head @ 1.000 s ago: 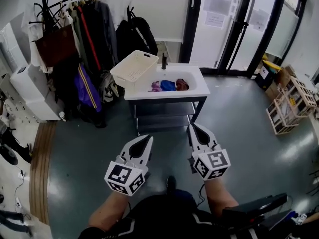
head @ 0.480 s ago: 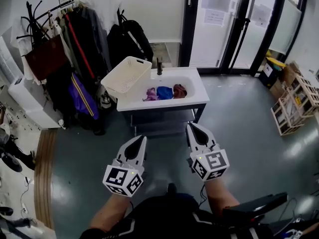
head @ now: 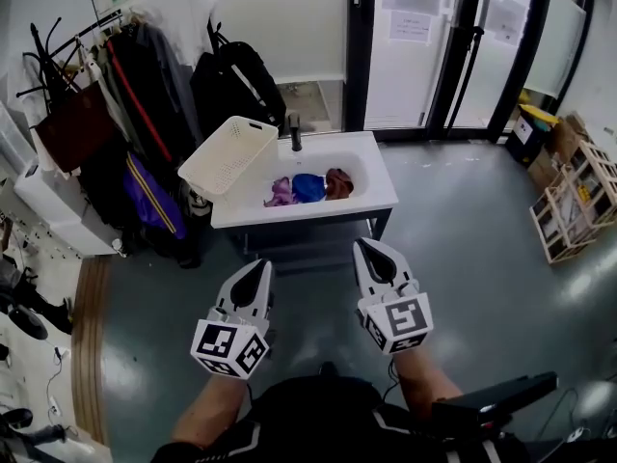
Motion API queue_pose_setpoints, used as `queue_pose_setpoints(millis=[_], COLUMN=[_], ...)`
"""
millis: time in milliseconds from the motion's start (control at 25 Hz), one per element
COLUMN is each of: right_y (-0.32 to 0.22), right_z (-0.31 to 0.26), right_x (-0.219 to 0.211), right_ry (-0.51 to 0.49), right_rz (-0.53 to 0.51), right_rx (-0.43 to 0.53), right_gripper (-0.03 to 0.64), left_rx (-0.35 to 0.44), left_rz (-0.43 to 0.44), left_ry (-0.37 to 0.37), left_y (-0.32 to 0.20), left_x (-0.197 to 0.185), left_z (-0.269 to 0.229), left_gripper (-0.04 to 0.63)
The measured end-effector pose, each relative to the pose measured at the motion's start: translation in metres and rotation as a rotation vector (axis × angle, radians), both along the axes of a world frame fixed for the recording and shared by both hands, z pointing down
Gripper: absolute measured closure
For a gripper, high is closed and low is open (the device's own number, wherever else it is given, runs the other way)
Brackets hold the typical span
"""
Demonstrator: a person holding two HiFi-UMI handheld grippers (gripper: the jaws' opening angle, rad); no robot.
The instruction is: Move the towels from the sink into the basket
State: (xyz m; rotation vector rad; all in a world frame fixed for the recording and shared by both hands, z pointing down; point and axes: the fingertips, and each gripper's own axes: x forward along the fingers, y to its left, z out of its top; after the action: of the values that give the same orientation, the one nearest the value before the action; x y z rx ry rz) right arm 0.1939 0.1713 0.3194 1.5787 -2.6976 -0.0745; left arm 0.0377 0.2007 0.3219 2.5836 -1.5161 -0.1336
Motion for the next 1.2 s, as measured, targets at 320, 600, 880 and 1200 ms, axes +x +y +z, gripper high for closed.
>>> queue_pose_setpoints(millis=[320, 600, 880, 1200], right_y=[-0.031, -0.071, -0.115, -0.167], right_z=[0.005, 0.016, 0.007, 0.014], right_x=[0.018, 0.01, -0.012, -0.037], right_ry=[-0.006, -0.032, -0.023, -0.021], right_rz=[-0.035, -0.049, -0.046, -0.028], right_rx=[-0.001, -0.043, -0.028, -0.058], right_gripper=[0.615, 0.615, 0.615, 0.615], left_rx=[-0.017, -0.025, -0.005, -0.023], left_rz=[-0.014, -0.02, -0.01, 0.013], left_ry=[-0.026, -0.029, -0.023, -0.013], left_y=[-0.026, -0.061, -0.106, -0.16], left_x=[0.022, 0.014, -0.011, -0.035], left_z=[0.008, 0.015, 0.008, 0.011], left_gripper=[0.592, 0.592, 0.592, 0.592])
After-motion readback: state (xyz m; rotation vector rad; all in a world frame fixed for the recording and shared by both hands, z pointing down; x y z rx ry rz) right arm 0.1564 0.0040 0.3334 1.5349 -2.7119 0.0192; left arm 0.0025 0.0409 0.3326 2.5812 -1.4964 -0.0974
